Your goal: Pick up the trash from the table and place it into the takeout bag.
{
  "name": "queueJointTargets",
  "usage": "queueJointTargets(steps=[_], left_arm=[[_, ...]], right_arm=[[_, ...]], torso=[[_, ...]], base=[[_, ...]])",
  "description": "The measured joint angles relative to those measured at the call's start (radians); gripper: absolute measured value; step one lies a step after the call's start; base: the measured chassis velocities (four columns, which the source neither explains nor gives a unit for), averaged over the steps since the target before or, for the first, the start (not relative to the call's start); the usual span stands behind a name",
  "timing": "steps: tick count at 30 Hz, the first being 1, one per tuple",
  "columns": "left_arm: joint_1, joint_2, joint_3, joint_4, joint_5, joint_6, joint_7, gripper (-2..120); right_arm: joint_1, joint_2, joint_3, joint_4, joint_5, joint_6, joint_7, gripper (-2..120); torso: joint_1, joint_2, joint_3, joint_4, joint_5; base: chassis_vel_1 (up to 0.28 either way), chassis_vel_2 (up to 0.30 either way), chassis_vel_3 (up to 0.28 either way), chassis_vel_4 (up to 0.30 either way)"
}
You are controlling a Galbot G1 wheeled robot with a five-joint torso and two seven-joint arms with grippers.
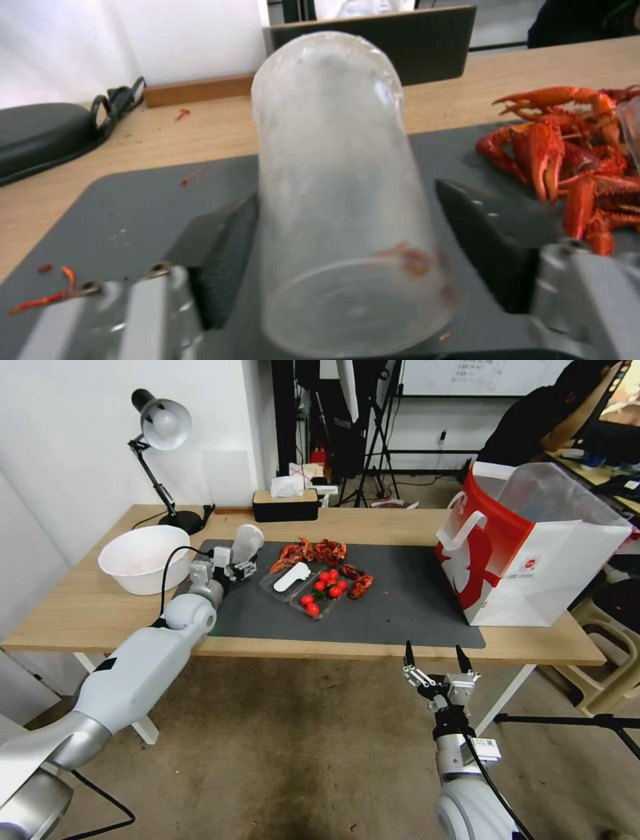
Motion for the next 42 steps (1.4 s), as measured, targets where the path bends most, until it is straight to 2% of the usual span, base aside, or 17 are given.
queueJointTargets(steps=[1, 3, 4, 6, 22, 26, 30, 35, 38, 40, 42], left_arm=[[0.0, -0.001, 0.0, 0.002, 0.0, 0.001, 0.001, 59], [0.001, 0.0, 0.0, 0.002, 0.0, 0.002, 0.001, 59], [0.003, 0.0, 0.0, 0.003, 0.0, 0.003, 0.002, 51], [0.004, 0.001, 0.0, 0.003, 0.0, 0.004, 0.003, 49], [0.005, 0.017, 0.0, -0.019, 0.033, -0.008, 0.024, 49], [-0.048, 0.022, 0.034, -0.073, 0.039, -0.04, 0.049, 49], [-0.156, -0.015, 0.125, -0.153, -0.013, -0.04, 0.057, 49], [-0.244, -0.053, 0.202, -0.167, -0.047, -0.031, 0.055, 49], [-0.353, -0.104, 0.286, -0.162, -0.087, -0.027, 0.054, 49], [-0.366, -0.111, 0.296, -0.16, -0.092, -0.025, 0.054, 49], [-0.434, -0.152, 0.344, -0.153, -0.124, -0.016, 0.053, 49]], right_arm=[[0.0, 0.0, 0.0, 0.0, 0.0, 0.0, 0.0, 100], [0.0, 0.0, 0.0, 0.0, 0.0, 0.0, 0.0, 100], [0.0, 0.0, 0.0, -0.001, 0.0, 0.0, 0.0, 100], [0.0, 0.0, -0.001, -0.001, 0.0, 0.0, 0.0, 100], [0.0, 0.004, -0.004, -0.003, 0.0, 0.001, 0.0, 100], [-0.002, 0.005, -0.004, -0.002, -0.002, 0.002, 0.0, 100], [-0.005, 0.007, -0.003, 0.002, -0.004, 0.002, -0.001, 100], [-0.009, 0.007, 0.0, 0.005, -0.004, 0.002, 0.0, 100], [-0.009, 0.006, 0.003, 0.007, -0.005, 0.002, 0.0, 100], [-0.008, 0.006, 0.004, 0.007, -0.005, 0.002, 0.0, 100], [-0.006, 0.006, 0.006, 0.007, -0.005, 0.002, 0.0, 100]], torso=[[0.0, 0.0, 0.0, -0.0001, 0.0001], [0.0, 0.0, 0.0, 0.0, 0.0001], [0.0, 0.0, 0.0, -0.0002, 0.0001], [0.0, 0.0, 0.0, -0.0002, 0.0001], [0.0, 0.0, 0.0, 0.0006, -0.0006], [0.0, 0.0, 0.0, 0.0001, 0.0001], [0.0, 0.0, 0.0, -0.0002, 0.0001], [0.0, 0.0, 0.0, -0.0002, 0.0002], [0.0, 0.0, 0.0, -0.0001, 0.0008], [0.0, 0.0, 0.0, -0.0001, 0.0007], [0.0, 0.0, 0.0, -0.0001, 0.0004]], base=[[0.0, 0.0, 0.0, 0.0], [0.0, 0.0, 0.0, 0.0], [0.0, 0.0, 0.0, 0.0], [0.0, 0.0, 0.0, 0.0], [0.0, 0.0, 0.0, 0.0], [0.0, 0.0, 0.0, 0.0], [0.0, 0.0, 0.0, 0.0], [0.0, 0.0, 0.0, 0.0], [0.0, 0.0, 0.0, 0.0], [0.0, 0.0, 0.0, 0.0], [0.0, 0.0, 0.0, 0.0]])
